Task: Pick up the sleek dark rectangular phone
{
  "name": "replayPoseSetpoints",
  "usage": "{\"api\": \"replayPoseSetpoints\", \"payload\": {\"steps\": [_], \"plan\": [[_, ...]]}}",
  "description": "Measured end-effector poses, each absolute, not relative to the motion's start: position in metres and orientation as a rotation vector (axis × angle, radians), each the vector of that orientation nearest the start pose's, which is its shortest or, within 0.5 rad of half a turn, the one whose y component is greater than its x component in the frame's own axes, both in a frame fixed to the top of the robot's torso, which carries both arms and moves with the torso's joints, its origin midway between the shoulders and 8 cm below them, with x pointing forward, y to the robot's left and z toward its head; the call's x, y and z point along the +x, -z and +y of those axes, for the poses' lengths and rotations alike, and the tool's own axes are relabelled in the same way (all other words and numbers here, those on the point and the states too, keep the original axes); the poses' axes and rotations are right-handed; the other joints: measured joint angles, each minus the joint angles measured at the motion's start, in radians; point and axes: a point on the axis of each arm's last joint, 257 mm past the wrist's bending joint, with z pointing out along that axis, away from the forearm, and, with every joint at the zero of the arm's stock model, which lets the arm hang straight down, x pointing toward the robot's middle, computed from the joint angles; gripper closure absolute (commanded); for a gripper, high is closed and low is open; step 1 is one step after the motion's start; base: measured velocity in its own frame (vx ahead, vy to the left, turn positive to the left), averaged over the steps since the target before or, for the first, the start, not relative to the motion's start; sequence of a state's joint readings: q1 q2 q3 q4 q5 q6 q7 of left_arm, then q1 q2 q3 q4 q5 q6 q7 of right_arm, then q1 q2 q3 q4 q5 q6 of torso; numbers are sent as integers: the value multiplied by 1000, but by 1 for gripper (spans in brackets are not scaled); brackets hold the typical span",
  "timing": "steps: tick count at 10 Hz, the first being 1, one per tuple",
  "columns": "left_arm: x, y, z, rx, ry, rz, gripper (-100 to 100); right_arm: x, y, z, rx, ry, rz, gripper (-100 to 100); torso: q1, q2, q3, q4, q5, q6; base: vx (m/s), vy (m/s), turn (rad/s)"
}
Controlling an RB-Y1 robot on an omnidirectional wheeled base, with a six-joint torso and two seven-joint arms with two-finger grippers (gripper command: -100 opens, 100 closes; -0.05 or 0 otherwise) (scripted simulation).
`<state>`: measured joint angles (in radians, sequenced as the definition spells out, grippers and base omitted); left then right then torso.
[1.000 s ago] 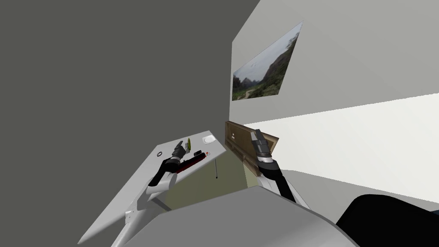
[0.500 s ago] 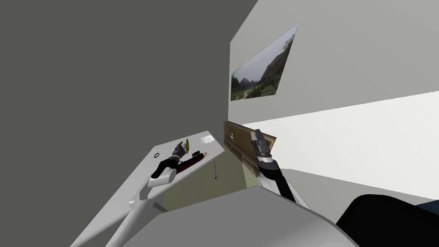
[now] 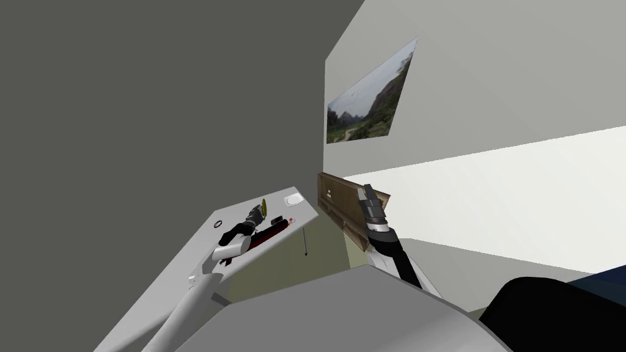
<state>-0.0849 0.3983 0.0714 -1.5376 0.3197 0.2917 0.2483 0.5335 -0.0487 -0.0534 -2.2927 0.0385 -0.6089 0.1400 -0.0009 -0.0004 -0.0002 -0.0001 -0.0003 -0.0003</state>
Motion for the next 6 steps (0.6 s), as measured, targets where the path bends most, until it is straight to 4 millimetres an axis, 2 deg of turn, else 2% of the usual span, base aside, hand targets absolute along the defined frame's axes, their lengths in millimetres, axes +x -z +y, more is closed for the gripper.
{"api": "replayPoseSetpoints", "payload": {"steps": [3,6], "plan": [[568,255,391,-1651,1110,1218,-100,319,-40,-283,462,-1108,640,0,0,-1,0,0,0,0,11,-15,-45],[567,280,407,-1769,1041,1235,-100,319,-40,-283,462,-1108,640,0,0,-1,0,0,0,0,15,-12,-78]]}}
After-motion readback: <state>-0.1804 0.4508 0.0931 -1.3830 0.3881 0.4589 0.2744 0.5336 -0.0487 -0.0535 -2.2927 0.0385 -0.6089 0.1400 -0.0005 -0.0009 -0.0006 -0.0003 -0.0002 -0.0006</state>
